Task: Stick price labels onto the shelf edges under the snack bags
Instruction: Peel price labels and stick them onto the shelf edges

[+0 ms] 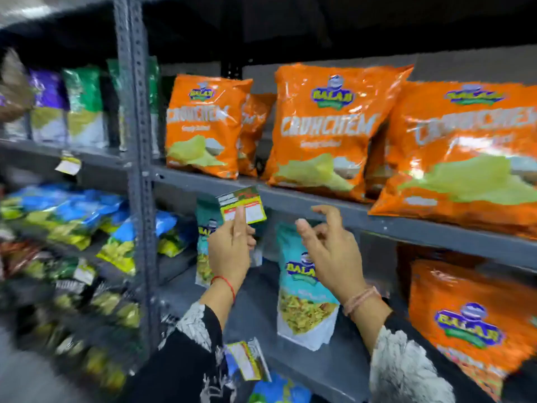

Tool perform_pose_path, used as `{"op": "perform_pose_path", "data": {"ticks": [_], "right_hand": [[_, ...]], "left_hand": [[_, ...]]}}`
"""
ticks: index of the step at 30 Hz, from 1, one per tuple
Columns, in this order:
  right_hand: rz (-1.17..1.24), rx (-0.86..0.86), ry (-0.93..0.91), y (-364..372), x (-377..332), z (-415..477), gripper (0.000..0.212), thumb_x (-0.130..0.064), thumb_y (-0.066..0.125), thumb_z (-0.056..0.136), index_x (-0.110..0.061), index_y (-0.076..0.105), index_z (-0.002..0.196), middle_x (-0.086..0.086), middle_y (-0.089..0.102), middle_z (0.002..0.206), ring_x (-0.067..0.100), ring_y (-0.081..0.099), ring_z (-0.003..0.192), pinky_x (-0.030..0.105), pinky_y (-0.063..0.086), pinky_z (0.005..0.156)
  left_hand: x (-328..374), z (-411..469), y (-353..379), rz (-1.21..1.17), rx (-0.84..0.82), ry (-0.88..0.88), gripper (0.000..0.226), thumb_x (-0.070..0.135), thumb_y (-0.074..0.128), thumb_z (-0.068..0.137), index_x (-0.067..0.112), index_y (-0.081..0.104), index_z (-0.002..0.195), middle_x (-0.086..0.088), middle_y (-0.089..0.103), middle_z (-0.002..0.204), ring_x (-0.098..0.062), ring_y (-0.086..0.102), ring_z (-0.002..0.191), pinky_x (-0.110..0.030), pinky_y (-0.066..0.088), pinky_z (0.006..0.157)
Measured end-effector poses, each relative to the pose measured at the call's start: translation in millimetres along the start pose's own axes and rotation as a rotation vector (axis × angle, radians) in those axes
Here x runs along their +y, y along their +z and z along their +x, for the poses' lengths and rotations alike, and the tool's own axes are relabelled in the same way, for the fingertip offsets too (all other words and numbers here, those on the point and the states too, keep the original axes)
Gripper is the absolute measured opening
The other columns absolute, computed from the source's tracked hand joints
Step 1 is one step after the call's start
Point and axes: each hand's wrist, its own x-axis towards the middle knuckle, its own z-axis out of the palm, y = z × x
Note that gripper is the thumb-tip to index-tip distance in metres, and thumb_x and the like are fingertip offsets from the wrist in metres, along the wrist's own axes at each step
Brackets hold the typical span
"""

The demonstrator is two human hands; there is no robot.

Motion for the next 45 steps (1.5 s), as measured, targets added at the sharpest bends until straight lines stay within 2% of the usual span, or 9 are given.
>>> {"op": "perform_pose_path", "data": {"ticks": [3, 6, 9, 12, 14, 22, 29, 40, 45], "right_hand": [[-0.178, 0.009, -0.101, 35.4, -0.1, 12.5, 0.053, -0.056, 0.044, 0.079, -0.017, 0.043, 0.115, -0.002, 0.058, 0.071, 0.028, 0.060, 0.066, 0.034, 0.039, 0.055], [-0.227, 0.080, -0.236, 70.2, -2.2, 37.7, 0.041, -0.041, 0.050, 0.085, -0.010, 0.050, 0.112, 0.013, 0.056, 0.092, 0.032, 0.058, 0.067, 0.036, 0.045, 0.055], [-0.235, 0.114, -0.203, 94.6, -5.9, 66.7, 0.029, -0.013, 0.061, 0.085, -0.003, 0.054, 0.111, 0.022, 0.052, 0.104, 0.036, 0.058, 0.068, 0.036, 0.046, 0.058], [-0.348, 0.228, -0.152, 114.2, -7.7, 83.5, 0.026, -0.014, 0.067, 0.081, -0.006, 0.061, 0.105, 0.020, 0.059, 0.097, 0.035, 0.060, 0.068, 0.029, 0.037, 0.052], [-0.439, 0.324, -0.140, 123.7, -10.4, 88.3, 0.016, -0.017, 0.070, 0.076, -0.012, 0.066, 0.091, 0.015, 0.063, 0.087, 0.032, 0.061, 0.063, 0.026, 0.032, 0.047], [-0.225, 0.581, -0.101, 135.3, -2.5, 72.9, 0.009, -0.004, 0.064, 0.075, -0.012, 0.063, 0.071, 0.011, 0.065, 0.078, 0.014, 0.051, 0.072, 0.033, 0.040, 0.051], [-0.299, 0.594, -0.068, 136.9, -3.0, 80.6, 0.010, -0.006, 0.068, 0.076, -0.011, 0.063, 0.068, 0.010, 0.065, 0.074, 0.013, 0.050, 0.070, 0.030, 0.039, 0.049], [-0.334, 0.459, 0.022, 126.3, -12.4, 85.7, 0.011, -0.008, 0.068, 0.077, -0.010, 0.063, 0.068, 0.007, 0.061, 0.077, 0.015, 0.050, 0.063, 0.028, 0.041, 0.052], [-0.412, 0.387, 0.013, 122.8, -21.8, 88.7, 0.013, -0.006, 0.067, 0.078, -0.009, 0.057, 0.084, 0.012, 0.057, 0.092, 0.031, 0.054, 0.068, 0.033, 0.035, 0.054]], "left_hand": [[-23.1, 23.5, -12.4, 0.133, 0.057, -0.040, 0.059, 0.054, 0.032, 0.084, 0.010, 0.060, 0.057, -0.008, 0.062, 0.053, -0.029, 0.061, 0.063, -0.032, 0.044, 0.064], [-48.2, 59.6, -17.0, 0.173, 0.069, -0.077, 0.054, 0.046, 0.038, 0.090, -0.001, 0.057, 0.070, -0.016, 0.063, 0.070, -0.026, 0.052, 0.064, -0.028, 0.032, 0.055], [-64.9, 89.2, -9.6, 0.008, -0.019, -0.146, 0.035, 0.036, 0.053, 0.086, 0.002, 0.061, 0.083, -0.010, 0.061, 0.080, -0.021, 0.053, 0.072, -0.015, 0.036, 0.046], [-77.1, 108.8, -0.1, -0.177, -0.089, -0.208, 0.011, 0.017, 0.065, 0.079, 0.007, 0.063, 0.074, -0.010, 0.062, 0.071, -0.024, 0.056, 0.074, -0.032, 0.049, 0.064], [-79.1, 113.0, 2.1, -0.191, -0.040, -0.200, 0.020, 0.013, 0.069, 0.074, 0.018, 0.057, 0.059, -0.007, 0.058, 0.063, -0.023, 0.054, 0.068, -0.040, 0.048, 0.066], [-69.2, 118.5, -9.1, -0.181, -0.023, 0.090, 0.015, 0.012, 0.071, 0.071, 0.018, 0.058, 0.071, 0.012, 0.052, 0.059, 0.009, 0.049, 0.051, -0.003, 0.038, 0.055], [-62.4, 135.7, -4.8, -0.159, -0.075, 0.061, 0.020, 0.019, 0.076, 0.067, 0.022, 0.057, 0.061, 0.010, 0.056, 0.058, -0.005, 0.053, 0.056, -0.011, 0.043, 0.054], [-61.8, 138.2, -6.7, -0.122, -0.098, 0.048, 0.020, 0.022, 0.078, 0.064, 0.012, 0.061, 0.067, 0.010, 0.058, 0.057, 0.010, 0.055, 0.044, -0.004, 0.043, 0.044], [-66.0, 144.5, -8.0, -0.054, -0.073, -0.018, 0.031, 0.034, 0.081, 0.057, 0.017, 0.055, 0.052, 0.002, 0.057, 0.052, -0.012, 0.054, 0.050, -0.027, 0.048, 0.056]]}}
